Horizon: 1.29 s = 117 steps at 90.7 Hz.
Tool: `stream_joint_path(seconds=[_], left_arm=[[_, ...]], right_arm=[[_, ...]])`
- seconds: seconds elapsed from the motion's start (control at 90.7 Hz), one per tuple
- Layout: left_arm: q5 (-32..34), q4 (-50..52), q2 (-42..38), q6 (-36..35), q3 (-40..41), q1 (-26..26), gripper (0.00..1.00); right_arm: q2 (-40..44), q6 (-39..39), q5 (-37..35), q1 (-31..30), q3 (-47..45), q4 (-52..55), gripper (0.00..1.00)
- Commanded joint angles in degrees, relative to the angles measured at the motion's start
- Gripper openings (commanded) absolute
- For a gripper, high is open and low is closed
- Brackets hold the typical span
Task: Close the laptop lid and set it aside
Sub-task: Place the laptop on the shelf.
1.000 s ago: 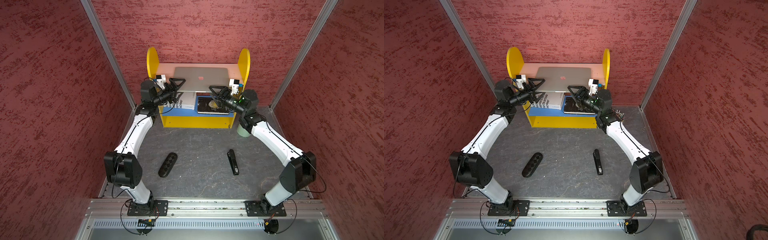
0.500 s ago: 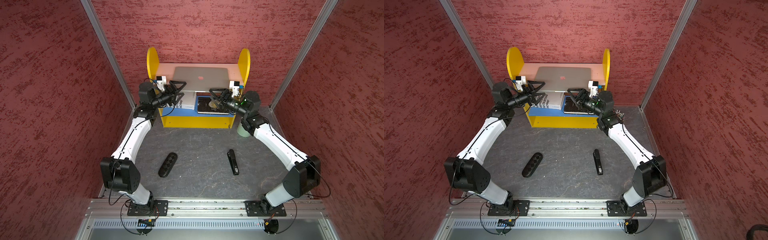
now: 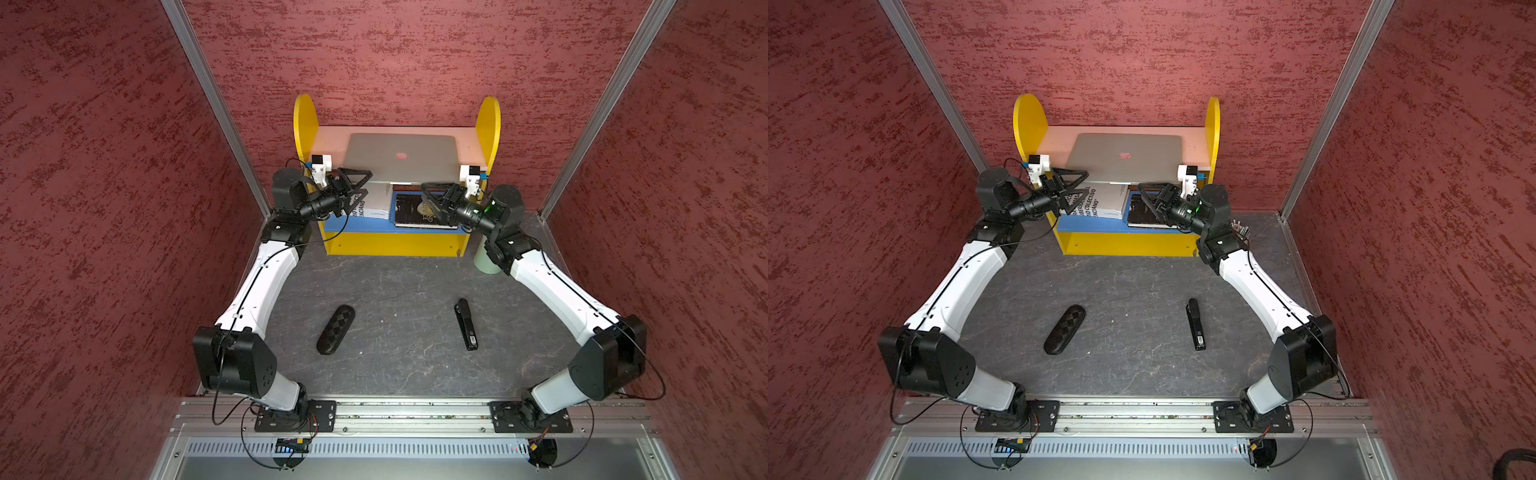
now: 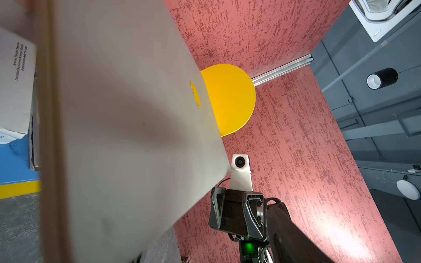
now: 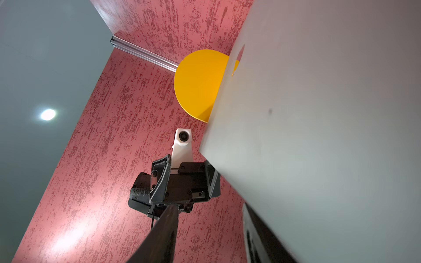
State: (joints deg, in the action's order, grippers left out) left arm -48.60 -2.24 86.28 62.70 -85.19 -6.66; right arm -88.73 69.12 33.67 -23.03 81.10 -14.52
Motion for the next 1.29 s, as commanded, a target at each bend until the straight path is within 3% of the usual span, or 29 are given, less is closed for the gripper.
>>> stream_joint_path(seconds=[0.0,0.254,0.551,0.805,0.86,1.279], left_arm=[[-1.5,1.58,-1.61,-3.07,0.8,0.39,0.77],[-1.72,3.22,-2.52,-4.67,1.47,0.24,0.62],[-1.8,5.26,-1.96,-6.14,0.76,0.15,0.27],[-0.47,12.52,-2.15,-12.11,-1.59,-0.85,0.0],[0.26,14.79,-2.24,-14.19,-2.37,-1.2,0.0],[7.45,29.98,-0.11,-27.53,-10.32,-4.93,0.0]], right_arm=[[0.91,-0.52,2.18,0.42,-0.44,-0.15,0.48],[0.62,-0.36,2.89,0.37,-0.11,0.03,0.38],[-0.43,-0.42,3.59,0.2,0.96,0.87,0.2],[-0.56,-6.16,2.82,-0.45,3.98,9.14,0.04],[-0.7,-7.95,2.44,-0.66,5.18,11.83,0.0],[-5.21,-26.61,-8.5,-5.71,21.79,41.88,0.0]])
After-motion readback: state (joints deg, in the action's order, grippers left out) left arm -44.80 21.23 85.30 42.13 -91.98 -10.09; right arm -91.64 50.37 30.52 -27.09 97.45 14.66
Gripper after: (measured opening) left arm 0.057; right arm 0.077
